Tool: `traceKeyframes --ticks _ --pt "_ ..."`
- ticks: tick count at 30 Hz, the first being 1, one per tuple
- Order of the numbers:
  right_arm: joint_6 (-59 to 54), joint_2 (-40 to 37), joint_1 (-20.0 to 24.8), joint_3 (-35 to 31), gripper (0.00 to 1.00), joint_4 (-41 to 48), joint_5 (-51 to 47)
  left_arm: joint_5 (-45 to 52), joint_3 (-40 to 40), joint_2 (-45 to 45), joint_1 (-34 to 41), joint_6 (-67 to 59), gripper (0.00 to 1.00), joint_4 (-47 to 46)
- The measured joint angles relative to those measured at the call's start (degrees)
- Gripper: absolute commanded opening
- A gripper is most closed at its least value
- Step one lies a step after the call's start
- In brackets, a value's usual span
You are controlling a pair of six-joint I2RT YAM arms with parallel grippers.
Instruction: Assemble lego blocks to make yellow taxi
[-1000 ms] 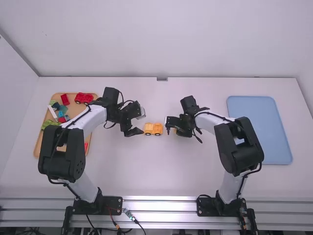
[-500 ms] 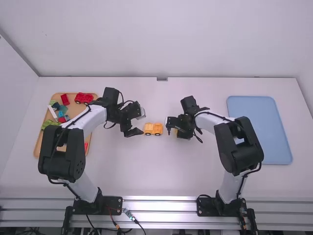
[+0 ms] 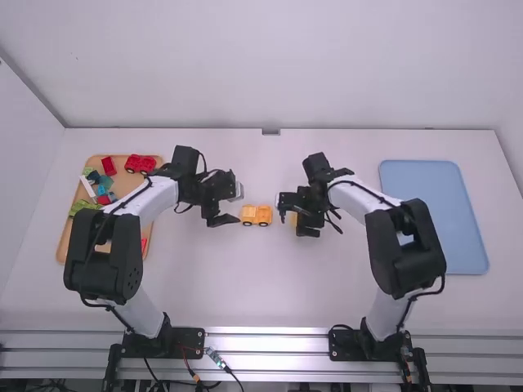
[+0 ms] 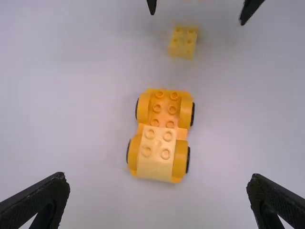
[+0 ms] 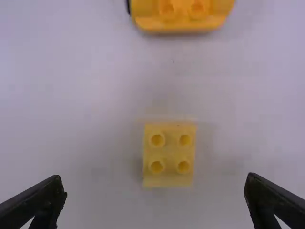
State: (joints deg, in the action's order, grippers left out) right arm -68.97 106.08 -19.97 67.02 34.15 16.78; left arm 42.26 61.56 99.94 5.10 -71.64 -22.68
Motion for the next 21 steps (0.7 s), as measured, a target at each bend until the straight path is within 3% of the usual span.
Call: traceKeyframes --ticks 9,12,17,21 --pt "-4.6 -5.9 7.9 -0.5 0.99 0.0 15.8 3.8 -10.4 0.0 -0.1 2.5 0.99 19.5" --pt "-5.7 -5.9 9.0 -4.3 0.99 -3.8 19.7 4.7 -11.5 0.7 -0.1 5.8 0.99 23.6" --pt "-1.8 -5.9 8.5 -10.4 0.99 -15.6 20.8 6.2 -8.1 4.2 -0.1 7.0 0.99 18.3" --pt "-0.3 -5.9 7.9 -13.1 0.99 -18.7 20.9 7.7 -2.5 7.1 -0.1 4.3 0.99 9.1"
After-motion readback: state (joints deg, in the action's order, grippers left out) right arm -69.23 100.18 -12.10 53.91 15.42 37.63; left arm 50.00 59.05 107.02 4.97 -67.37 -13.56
